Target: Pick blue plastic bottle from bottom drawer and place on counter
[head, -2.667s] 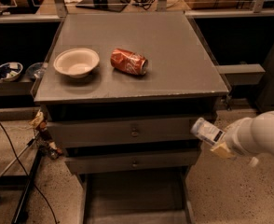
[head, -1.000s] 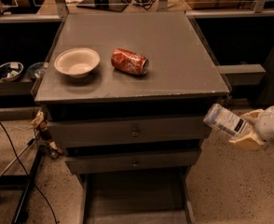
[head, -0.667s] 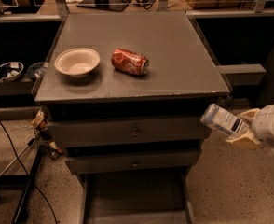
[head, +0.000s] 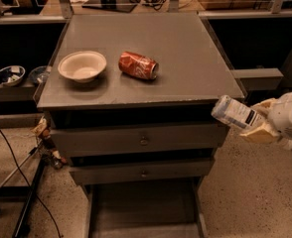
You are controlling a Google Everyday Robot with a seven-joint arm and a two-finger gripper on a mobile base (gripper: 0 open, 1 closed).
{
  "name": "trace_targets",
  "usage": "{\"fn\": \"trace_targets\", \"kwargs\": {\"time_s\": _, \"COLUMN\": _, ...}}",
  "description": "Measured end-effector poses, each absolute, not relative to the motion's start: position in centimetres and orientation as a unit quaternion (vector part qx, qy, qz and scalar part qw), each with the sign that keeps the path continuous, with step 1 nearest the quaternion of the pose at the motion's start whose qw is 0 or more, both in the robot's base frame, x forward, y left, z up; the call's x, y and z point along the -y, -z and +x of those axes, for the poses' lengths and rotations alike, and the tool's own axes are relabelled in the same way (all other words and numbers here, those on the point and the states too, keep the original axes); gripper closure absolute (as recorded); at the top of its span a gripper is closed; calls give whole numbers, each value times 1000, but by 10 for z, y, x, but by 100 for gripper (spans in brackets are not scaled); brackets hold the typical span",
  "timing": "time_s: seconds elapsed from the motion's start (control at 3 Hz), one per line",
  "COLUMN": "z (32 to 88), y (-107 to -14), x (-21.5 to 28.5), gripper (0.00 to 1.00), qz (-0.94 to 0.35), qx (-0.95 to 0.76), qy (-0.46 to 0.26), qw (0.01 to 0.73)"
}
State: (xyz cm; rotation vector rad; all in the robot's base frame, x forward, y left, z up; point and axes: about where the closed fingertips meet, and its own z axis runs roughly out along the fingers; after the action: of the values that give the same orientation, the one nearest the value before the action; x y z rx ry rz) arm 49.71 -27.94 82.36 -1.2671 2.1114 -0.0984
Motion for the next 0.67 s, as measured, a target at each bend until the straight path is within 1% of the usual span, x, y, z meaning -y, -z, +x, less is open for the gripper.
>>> {"fn": "trace_targets", "kwargs": {"time_s": 0.33, "z": 510, "y": -848, "x": 266, "gripper": 100, "qz": -504, "qx": -795, "qy": 38, "qw": 336}}
{"fn": "trace_targets", "kwargs": {"time_s": 0.67, "z": 510, "y": -848, "x": 266, "gripper": 100, "qz": -504, "qx": -795, "qy": 38, "qw": 336}}
